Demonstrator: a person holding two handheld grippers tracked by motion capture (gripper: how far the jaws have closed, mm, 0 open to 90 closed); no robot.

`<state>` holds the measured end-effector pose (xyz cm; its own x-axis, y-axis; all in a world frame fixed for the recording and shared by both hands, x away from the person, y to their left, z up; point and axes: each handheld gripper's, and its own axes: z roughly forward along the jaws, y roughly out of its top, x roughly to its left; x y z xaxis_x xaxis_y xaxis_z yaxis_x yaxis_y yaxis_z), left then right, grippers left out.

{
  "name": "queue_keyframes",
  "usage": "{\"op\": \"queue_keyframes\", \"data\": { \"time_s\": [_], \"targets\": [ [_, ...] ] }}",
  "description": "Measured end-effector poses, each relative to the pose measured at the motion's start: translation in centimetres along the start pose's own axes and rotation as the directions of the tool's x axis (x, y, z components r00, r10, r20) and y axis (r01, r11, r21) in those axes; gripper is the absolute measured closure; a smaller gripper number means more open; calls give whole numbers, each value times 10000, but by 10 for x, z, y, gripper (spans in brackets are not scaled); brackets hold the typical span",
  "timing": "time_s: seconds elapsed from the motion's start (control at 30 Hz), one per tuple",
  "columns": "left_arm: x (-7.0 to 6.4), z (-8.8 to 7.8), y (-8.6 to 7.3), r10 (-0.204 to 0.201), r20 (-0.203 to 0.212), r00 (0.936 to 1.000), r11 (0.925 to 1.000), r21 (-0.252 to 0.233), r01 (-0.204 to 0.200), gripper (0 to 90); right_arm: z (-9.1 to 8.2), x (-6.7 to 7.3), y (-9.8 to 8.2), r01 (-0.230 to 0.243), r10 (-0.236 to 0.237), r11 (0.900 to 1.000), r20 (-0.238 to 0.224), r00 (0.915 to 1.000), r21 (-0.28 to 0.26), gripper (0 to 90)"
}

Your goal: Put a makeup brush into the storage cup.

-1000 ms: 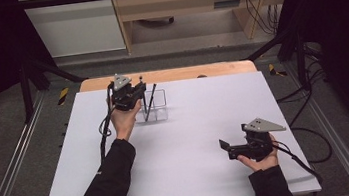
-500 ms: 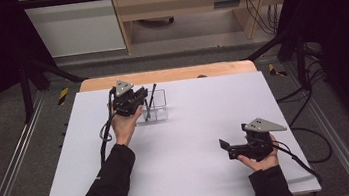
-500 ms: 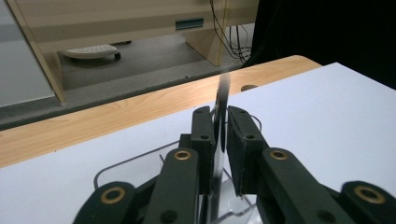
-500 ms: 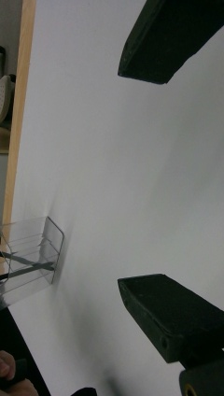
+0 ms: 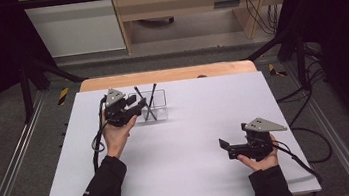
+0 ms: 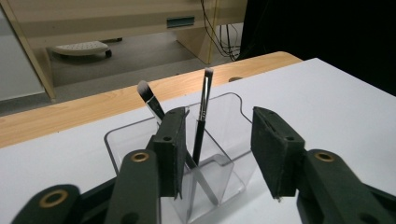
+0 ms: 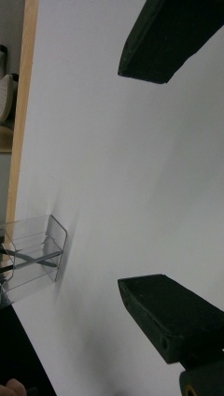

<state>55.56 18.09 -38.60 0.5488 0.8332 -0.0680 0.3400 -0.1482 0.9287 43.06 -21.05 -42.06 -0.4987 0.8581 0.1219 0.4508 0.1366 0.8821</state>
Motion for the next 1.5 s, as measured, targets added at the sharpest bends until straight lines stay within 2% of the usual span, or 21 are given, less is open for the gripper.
{"op": "queue_keyframes", "data": {
  "time_s": [0.23,0.57,0.73,0.8,0.9,1.07,1.5],
  "targets": [
    [-7,-22,-6,88,314,9995,9999,-64,-86,442,-1,2,1,26,-26,9999,-47,10000,-128,17],
    [-17,-42,-17,400,334,9986,9991,-174,-394,327,-2,1,2,-6,5,9998,-65,10000,-203,16],
    [-23,-54,-24,689,282,9972,9976,-38,-688,254,-3,1,2,21,-23,9997,-68,10000,-259,15],
    [-23,-56,-25,678,284,9973,9977,-45,-677,227,-3,2,3,-6,3,9996,-87,10000,-279,15],
    [-23,-63,-31,449,356,9984,9990,-82,-446,187,-4,1,3,-4,1,9996,-106,9999,-293,15],
    [-24,-70,-37,407,315,9987,9992,-29,-406,132,-4,1,3,19,-22,9996,-112,9999,-276,15],
    [-23,-90,-56,305,278,9991,9992,237,-312,95,-4,1,2,114,-118,9996,-128,9998,-247,14]
  ]
}}
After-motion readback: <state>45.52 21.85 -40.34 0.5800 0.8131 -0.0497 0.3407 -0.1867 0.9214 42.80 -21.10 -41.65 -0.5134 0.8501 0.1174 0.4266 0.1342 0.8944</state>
